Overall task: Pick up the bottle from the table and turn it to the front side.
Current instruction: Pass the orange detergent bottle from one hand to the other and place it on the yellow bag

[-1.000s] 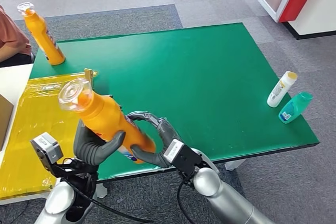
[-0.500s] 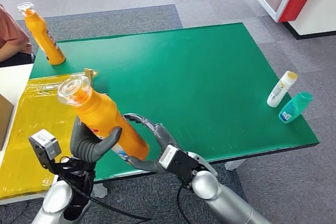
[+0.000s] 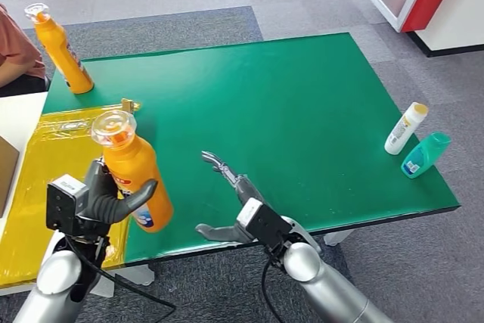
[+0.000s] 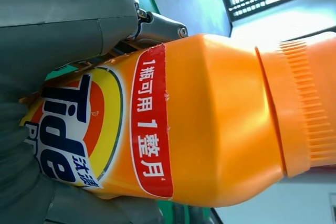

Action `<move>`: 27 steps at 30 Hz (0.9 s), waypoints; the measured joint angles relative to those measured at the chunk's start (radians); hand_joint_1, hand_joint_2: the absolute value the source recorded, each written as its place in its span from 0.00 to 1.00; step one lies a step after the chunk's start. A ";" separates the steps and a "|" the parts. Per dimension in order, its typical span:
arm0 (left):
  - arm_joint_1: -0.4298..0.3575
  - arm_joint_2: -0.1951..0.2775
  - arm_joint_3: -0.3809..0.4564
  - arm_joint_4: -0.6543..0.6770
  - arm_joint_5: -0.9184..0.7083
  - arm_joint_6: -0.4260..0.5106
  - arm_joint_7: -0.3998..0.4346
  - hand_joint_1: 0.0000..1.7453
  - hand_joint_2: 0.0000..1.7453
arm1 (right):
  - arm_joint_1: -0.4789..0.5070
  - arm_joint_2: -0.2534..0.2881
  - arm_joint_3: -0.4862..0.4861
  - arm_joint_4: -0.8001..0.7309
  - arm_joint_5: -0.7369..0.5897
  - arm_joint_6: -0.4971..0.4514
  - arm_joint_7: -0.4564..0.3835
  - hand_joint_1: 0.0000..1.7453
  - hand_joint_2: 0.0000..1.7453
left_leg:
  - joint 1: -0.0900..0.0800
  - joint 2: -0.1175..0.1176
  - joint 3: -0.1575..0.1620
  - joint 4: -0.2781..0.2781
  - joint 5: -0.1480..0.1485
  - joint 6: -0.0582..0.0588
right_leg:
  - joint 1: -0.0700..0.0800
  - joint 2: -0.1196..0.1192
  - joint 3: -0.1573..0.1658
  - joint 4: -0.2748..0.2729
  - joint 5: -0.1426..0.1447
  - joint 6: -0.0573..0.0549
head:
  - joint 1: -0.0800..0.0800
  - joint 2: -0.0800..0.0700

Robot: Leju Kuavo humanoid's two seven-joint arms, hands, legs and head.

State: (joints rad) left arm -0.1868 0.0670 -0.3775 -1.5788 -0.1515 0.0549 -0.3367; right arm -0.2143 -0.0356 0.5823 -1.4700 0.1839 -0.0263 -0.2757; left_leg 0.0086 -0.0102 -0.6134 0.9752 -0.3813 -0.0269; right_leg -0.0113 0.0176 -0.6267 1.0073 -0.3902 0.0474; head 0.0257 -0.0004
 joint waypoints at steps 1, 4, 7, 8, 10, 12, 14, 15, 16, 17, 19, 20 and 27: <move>-0.003 0.005 0.006 0.006 -0.008 -0.002 0.004 1.00 1.00 | 0.000 0.000 -0.003 0.001 0.001 0.000 0.001 0.00 1.00 | 0.000 0.000 0.000 0.000 0.000 0.000 | 0.000 0.000 0.000 0.000 0.000 0.000 | 0.000 0.000; -0.015 0.021 0.022 0.023 -0.040 -0.012 0.017 1.00 1.00 | 0.000 -0.001 -0.014 0.001 0.006 0.002 0.003 0.00 1.00 | 0.000 0.000 0.000 0.000 0.000 0.000 | 0.000 0.000 0.000 0.000 0.000 0.000 | 0.000 0.000; -0.029 0.035 0.039 0.041 -0.053 -0.024 0.020 1.00 1.00 | -0.001 -0.001 -0.023 0.001 0.010 0.004 0.005 0.00 1.00 | 0.000 0.000 0.000 0.000 0.000 0.000 | 0.000 0.000 0.000 0.000 0.000 0.000 | 0.000 0.000; -0.032 0.038 0.044 0.045 -0.055 -0.026 0.020 1.00 1.00 | -0.001 -0.001 -0.025 0.001 0.011 0.005 0.005 0.00 1.00 | 0.000 0.000 0.000 0.000 0.000 0.000 | 0.000 0.000 0.000 0.000 0.000 0.000 | 0.000 0.000; -0.037 0.042 0.050 0.052 -0.056 -0.028 0.020 1.00 1.00 | -0.001 -0.001 -0.028 0.001 0.011 0.005 0.005 0.00 1.00 | 0.000 0.000 0.000 0.000 0.000 0.000 | 0.000 0.000 0.000 0.000 0.000 0.000 | 0.000 0.000; -0.039 0.045 0.053 0.059 -0.058 -0.030 0.020 1.00 1.00 | -0.001 -0.001 -0.029 0.001 0.011 0.005 0.005 0.00 1.00 | 0.000 0.000 0.000 0.000 0.000 0.000 | 0.000 0.000 0.000 0.000 0.000 0.000 | 0.000 0.000; -0.043 0.051 0.055 0.064 -0.070 -0.037 0.020 1.00 1.00 | -0.001 -0.002 -0.030 0.001 0.013 0.006 0.006 0.00 1.00 | 0.000 0.000 0.000 0.000 0.000 0.000 | 0.000 0.000 0.000 0.000 0.000 0.000 | 0.000 0.000; -0.048 0.057 0.056 0.068 -0.078 -0.047 0.019 1.00 1.00 | -0.003 -0.002 -0.032 0.001 0.014 0.008 0.006 0.00 1.00 | 0.000 0.000 0.000 0.000 0.000 0.000 | 0.000 0.000 0.000 0.000 0.000 0.000 | 0.000 0.000; -0.056 0.066 0.057 0.072 -0.085 -0.064 0.014 1.00 0.75 | -0.006 -0.003 -0.034 0.001 0.016 0.011 0.007 0.00 1.00 | 0.000 0.000 0.000 0.000 0.000 0.000 | 0.000 0.000 0.000 0.000 0.000 0.000 | 0.000 0.000; -0.067 0.078 0.059 0.080 -0.090 -0.088 0.004 1.00 0.50 | -0.012 -0.004 -0.038 0.001 0.018 0.016 0.009 0.00 1.00 | 0.000 0.000 0.000 0.000 0.000 0.000 | 0.000 0.000 0.000 0.000 0.000 0.000 | 0.000 0.000; -0.096 0.107 0.068 0.103 -0.109 -0.130 -0.029 1.00 0.00 | -0.028 -0.007 -0.043 0.001 0.019 0.031 0.011 0.00 1.00 | 0.000 0.000 0.000 0.000 0.001 -0.001 | 0.000 0.000 -0.001 0.000 0.001 -0.002 | 0.000 0.000; -0.112 0.125 0.076 0.119 -0.129 -0.143 -0.050 1.00 0.00 | -0.037 -0.009 -0.046 0.001 0.020 0.039 0.012 0.00 1.00 | 0.000 0.000 0.000 0.000 0.001 -0.002 | 0.001 0.000 -0.001 0.000 0.002 -0.002 | 0.000 0.000; -0.169 0.228 0.144 0.230 -0.313 -0.097 -0.214 1.00 0.00 | -0.075 -0.015 -0.056 0.001 0.017 0.068 0.015 0.00 1.00 | 0.001 0.001 0.000 0.000 0.003 -0.003 | 0.001 0.000 -0.001 0.001 0.002 -0.004 | 0.000 0.000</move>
State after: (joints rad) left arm -0.3553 0.2949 -0.2339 -1.3484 -0.4643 -0.0419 -0.5505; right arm -0.2892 -0.0510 0.5268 -1.4687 0.2013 0.0416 -0.2605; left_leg 0.0095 -0.0094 -0.6136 0.9751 -0.3781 -0.0297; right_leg -0.0098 0.0179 -0.6282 1.0080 -0.3877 0.0438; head 0.0255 -0.0004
